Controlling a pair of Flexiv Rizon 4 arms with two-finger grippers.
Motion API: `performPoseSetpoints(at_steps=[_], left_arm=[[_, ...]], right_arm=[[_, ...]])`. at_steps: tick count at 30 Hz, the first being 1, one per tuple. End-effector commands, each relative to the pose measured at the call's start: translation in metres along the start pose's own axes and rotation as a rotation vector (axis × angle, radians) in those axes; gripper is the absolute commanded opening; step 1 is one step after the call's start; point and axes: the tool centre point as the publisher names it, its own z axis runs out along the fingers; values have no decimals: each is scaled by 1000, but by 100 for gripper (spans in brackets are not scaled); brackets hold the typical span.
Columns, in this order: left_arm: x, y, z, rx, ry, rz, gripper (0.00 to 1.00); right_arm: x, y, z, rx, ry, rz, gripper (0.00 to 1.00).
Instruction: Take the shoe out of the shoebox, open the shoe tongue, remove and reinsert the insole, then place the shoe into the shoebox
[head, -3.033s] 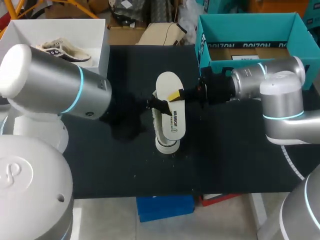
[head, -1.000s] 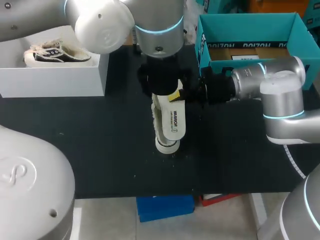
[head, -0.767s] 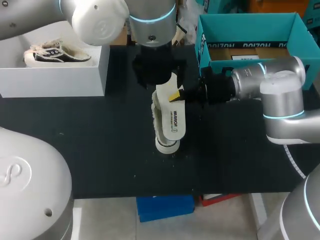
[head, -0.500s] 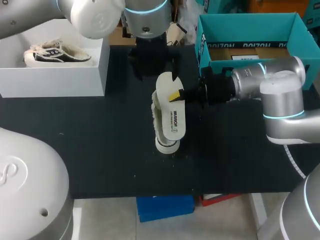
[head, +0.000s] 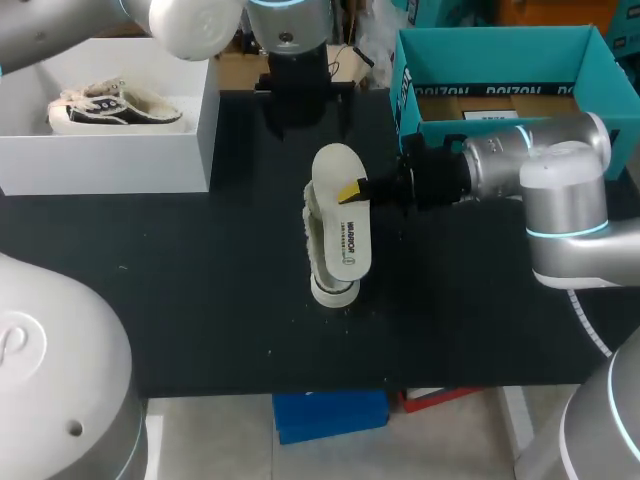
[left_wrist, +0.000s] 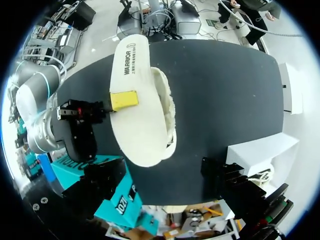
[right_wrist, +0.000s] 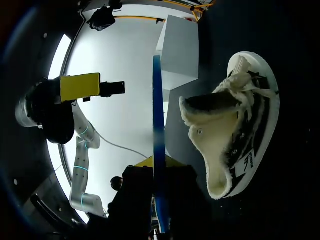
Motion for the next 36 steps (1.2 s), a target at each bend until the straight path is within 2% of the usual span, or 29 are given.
performPoseSetpoints(at_steps=[1,11,17,28,36], left_arm=[[-3,19,12,23,-3,-3,100],[-11,42,17,16,3,15,100],[-17,38,12,7,1,12,100],[-36,-4,2,13,30,-9,100],[-52,-48,-6,17,37,-48,100]], right_arm=[[-1,0,1,-1,0,0,0],[-1,0,1,-1,0,0,0],[-1,0,1,-1,0,0,0],[-1,0,1,-1,0,0,0],[-1,0,1,-1,0,0,0]])
